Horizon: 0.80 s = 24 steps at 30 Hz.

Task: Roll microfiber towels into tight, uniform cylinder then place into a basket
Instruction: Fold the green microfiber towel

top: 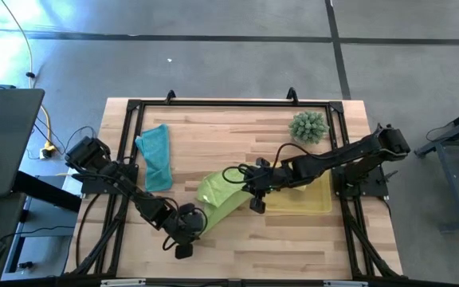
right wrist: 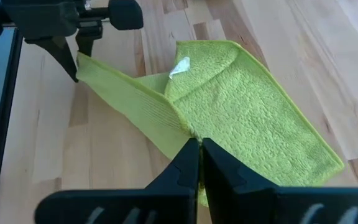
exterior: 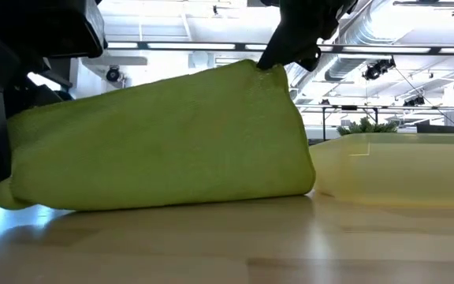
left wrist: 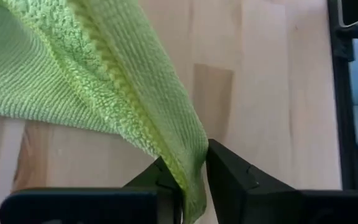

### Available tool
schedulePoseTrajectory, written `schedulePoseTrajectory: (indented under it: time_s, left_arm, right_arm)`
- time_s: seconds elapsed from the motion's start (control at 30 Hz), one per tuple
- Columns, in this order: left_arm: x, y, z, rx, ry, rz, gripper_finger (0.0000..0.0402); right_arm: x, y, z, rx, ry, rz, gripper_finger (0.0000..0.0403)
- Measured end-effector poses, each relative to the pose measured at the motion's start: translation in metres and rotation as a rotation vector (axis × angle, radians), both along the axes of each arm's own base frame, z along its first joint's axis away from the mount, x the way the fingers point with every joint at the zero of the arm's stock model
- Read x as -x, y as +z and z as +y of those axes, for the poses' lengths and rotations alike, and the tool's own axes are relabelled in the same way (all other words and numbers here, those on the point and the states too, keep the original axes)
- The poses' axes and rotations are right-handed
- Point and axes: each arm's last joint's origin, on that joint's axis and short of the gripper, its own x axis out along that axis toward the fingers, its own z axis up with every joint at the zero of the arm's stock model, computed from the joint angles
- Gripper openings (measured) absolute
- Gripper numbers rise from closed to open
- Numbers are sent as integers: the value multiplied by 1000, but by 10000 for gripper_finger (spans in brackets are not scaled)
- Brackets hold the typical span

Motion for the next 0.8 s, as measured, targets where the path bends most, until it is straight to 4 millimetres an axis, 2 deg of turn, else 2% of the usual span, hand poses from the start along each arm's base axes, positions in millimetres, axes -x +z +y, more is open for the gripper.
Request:
schedulePoseTrajectory:
  time_s: [0.3,0.47,0.53,0.67,0.8]
  left_arm:
    - [2,8,1,24,-4,-9,48]
    - [6,24,7,-12,-43,-39,19]
    - [11,34,13,-46,-50,-42,6]
    - [24,56,29,-166,-37,-58,6]
    - [40,77,51,-285,-23,-52,4]
  right_arm:
    - [1,-1,0,4,0,17,0]
    - [2,-1,3,23,30,10,0]
    - [2,0,6,40,58,4,0]
    - [3,1,10,103,122,10,0]
    - [0,18,12,295,160,-24,0]
